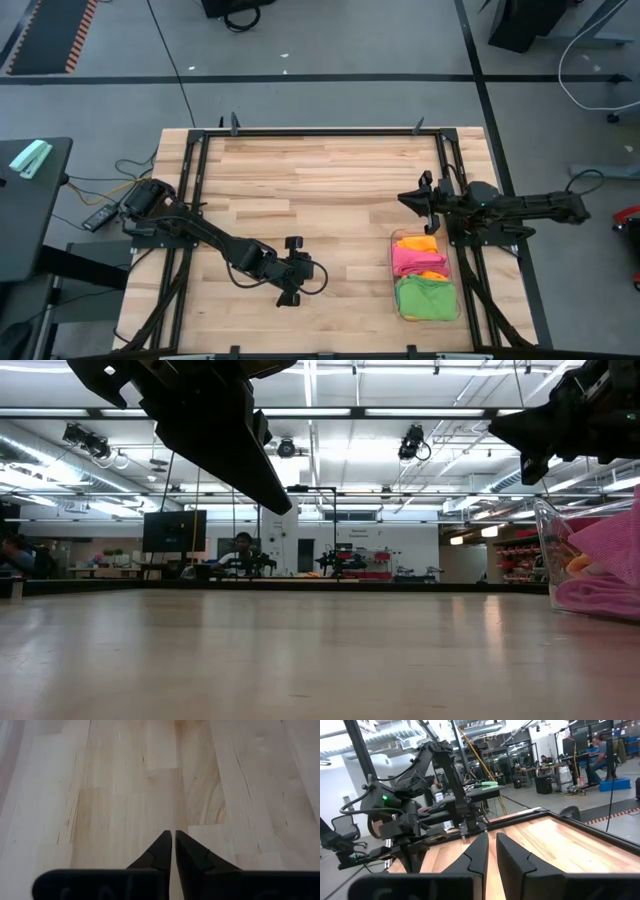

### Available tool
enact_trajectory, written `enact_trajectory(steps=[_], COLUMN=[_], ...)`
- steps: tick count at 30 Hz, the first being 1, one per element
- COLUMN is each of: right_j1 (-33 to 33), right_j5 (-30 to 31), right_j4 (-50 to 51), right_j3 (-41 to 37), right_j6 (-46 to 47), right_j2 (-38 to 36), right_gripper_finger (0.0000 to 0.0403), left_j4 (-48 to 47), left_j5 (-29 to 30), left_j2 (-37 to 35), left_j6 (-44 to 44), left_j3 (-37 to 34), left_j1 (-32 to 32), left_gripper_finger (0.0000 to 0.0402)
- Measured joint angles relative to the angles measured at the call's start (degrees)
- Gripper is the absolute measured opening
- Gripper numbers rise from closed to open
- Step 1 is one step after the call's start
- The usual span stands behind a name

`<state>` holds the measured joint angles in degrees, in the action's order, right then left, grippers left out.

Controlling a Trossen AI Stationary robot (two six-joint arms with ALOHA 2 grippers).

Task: Fold microfiber towels
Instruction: Return to Home Position

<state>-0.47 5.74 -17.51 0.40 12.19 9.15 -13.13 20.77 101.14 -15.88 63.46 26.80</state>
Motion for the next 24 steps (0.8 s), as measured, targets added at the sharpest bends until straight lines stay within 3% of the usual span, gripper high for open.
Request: enact_trajectory(steps=[15,19,24], right_j1=[0.0,0.0,0.0], right_j5=[0.0,0.0,0.0], right_j4=[0.1,0.1,0.4], right_j3=[0.0,0.0,0.1], right_j6=[0.0,0.0,0.0], right_j2=[0.0,0.0,0.0], right_gripper_finger=[0.0044,0.0044,0.0044], left_j4=[0.0,-0.3,2.9], left_j5=[0.0,-3.8,-4.1], left_j2=[0.0,0.0,0.0], left_j6=[-0.4,-11.6,-9.8], left_j3=[0.0,0.0,0.0], left_j1=[0.0,0.1,-0.3], left_gripper_finger=[0.0024,0.0032,0.0038])
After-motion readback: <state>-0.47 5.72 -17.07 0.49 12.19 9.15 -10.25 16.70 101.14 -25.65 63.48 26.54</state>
